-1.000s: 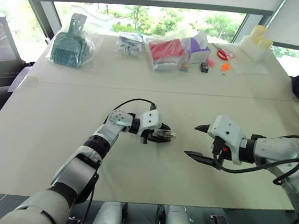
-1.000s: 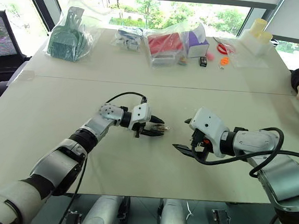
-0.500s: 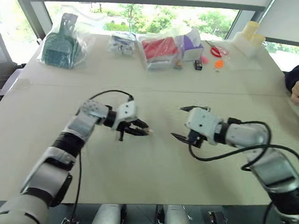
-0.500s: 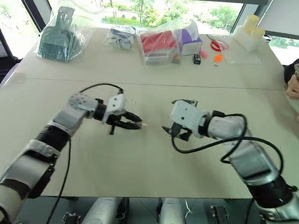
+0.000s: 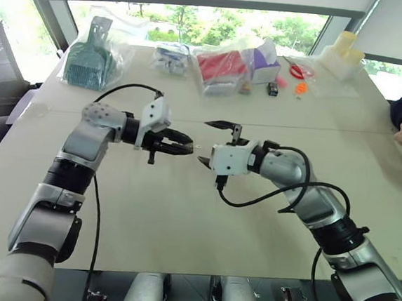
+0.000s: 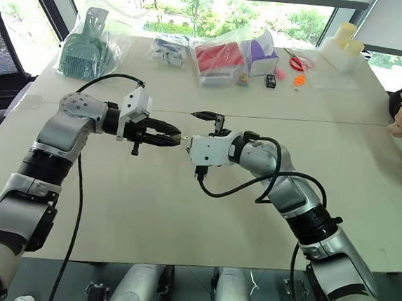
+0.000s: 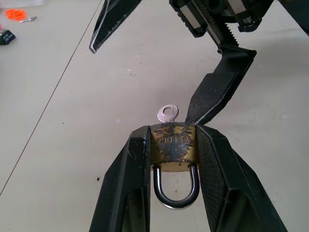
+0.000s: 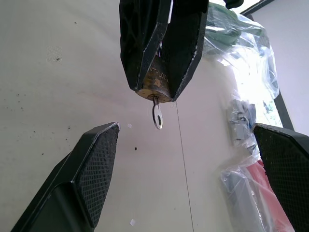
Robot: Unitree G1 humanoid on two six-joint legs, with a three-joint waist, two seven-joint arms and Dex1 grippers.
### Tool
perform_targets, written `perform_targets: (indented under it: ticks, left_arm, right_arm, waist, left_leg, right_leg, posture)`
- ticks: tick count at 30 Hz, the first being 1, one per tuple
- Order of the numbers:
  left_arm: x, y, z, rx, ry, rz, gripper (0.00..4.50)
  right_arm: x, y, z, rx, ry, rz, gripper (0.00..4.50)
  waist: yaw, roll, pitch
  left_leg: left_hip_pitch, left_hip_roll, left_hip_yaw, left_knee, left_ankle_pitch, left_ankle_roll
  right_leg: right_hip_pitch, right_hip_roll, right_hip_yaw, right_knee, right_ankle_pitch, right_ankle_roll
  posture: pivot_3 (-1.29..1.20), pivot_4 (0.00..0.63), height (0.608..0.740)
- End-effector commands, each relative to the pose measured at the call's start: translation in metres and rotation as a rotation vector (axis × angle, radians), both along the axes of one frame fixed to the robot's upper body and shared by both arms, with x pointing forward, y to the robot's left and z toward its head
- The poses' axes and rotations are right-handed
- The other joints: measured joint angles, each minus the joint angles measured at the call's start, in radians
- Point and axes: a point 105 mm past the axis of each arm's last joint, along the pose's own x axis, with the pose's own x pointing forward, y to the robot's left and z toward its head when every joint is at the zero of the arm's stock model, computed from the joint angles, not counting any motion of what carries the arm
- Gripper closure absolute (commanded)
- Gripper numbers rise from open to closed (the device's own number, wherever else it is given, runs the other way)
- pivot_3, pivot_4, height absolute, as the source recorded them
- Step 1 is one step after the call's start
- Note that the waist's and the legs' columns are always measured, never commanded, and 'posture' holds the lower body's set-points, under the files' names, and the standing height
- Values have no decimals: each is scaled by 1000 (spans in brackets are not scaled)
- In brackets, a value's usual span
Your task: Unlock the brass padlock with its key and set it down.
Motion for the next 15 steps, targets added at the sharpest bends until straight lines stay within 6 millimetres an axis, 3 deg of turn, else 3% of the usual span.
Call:
perform_targets:
  ticks: [1,2,9,15]
  left_arm:
    - [-1,-3,12,-19,-48,-14,3754]
    - [-1,-4,12,-20,-49,-14,3754]
    - [-2,-8,9,-29,-50,-21,3754]
    - [0,-11,13,-33,-118,-18,3754]
  right_arm:
    - [-1,4,14,16,-64,23,554]
    - [-1,4,14,18,-63,22,803]
    - [-2,7,16,25,-66,28,4467]
    - [-4,13,18,29,-36,58,4467]
  waist:
    - [-1,0,0]
    - [-1,0,0]
    - [0,0,0]
    - [0,0,0]
  left_leg:
    - [0,0,0,0,0,0]
    - [0,0,0,0,0,0]
    - [0,0,0,0,0,0]
    - [0,0,0,0,0,0]
  right_leg:
    - [0,0,0,0,0,0]
    - [0,0,0,0,0,0]
    - [0,0,0,0,0,0]
    - [0,0,0,0,0,0]
  posture:
    - [0,150,740]
    - [0,150,740]
    - [0,150,740]
    - [0,150,740]
